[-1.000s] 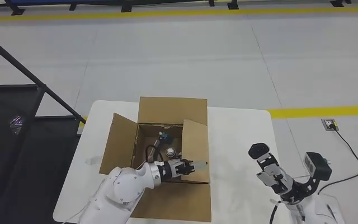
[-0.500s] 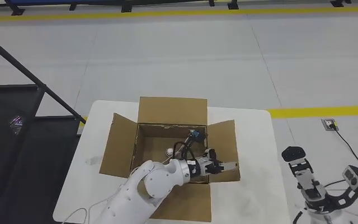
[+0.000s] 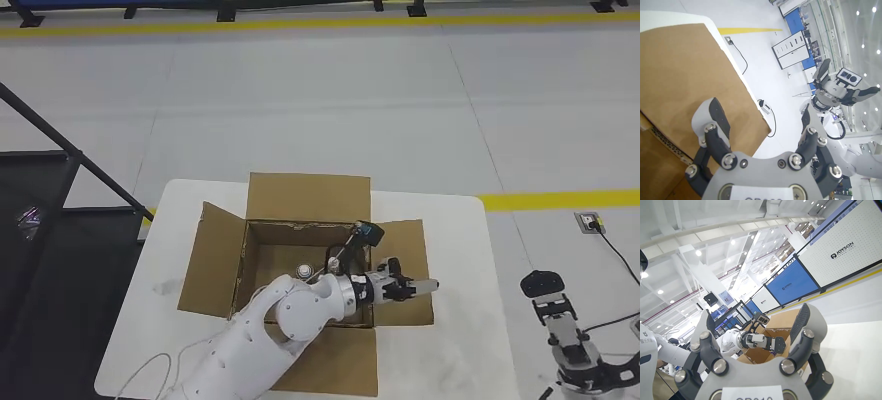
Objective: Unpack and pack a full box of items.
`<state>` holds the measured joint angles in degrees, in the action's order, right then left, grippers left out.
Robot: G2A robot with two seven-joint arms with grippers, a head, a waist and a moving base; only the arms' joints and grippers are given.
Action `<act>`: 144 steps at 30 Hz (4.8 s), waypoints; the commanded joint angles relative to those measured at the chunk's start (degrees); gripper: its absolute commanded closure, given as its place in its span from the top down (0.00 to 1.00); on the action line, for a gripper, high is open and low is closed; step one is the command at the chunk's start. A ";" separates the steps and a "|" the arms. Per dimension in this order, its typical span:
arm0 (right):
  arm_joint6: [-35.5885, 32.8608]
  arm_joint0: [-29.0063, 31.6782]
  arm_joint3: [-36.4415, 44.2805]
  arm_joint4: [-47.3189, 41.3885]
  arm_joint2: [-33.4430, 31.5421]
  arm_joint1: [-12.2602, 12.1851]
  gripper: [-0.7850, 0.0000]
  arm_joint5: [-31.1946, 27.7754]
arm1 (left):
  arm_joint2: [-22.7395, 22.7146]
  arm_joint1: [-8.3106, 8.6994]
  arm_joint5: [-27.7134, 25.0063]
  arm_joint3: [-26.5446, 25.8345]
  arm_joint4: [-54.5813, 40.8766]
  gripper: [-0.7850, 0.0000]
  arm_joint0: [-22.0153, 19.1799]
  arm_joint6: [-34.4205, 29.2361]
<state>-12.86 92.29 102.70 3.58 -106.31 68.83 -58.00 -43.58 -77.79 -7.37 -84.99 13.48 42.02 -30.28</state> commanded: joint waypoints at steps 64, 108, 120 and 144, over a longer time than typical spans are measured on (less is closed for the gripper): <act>-48.28 -67.02 -37.37 52.67 70.19 12.84 0.00 53.92 | -61.37 9.37 -14.04 -35.02 -16.20 1.00 55.31 2.40; -44.32 -28.08 -6.28 71.31 21.12 4.12 0.00 75.16 | -61.37 9.37 -14.04 -35.02 -16.20 1.00 55.31 2.40; -45.76 -31.22 -10.51 71.10 21.71 4.29 1.00 75.13 | -61.37 9.37 -14.04 -35.02 -16.20 1.00 55.31 2.40; -44.21 -31.13 17.24 77.96 32.89 5.55 1.00 73.38 | -61.56 9.37 -13.53 -34.92 -15.01 1.00 55.09 3.60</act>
<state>-57.02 62.10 120.35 81.88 -74.93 74.28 17.38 -104.98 -68.42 -21.19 -120.00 -2.36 97.23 -27.49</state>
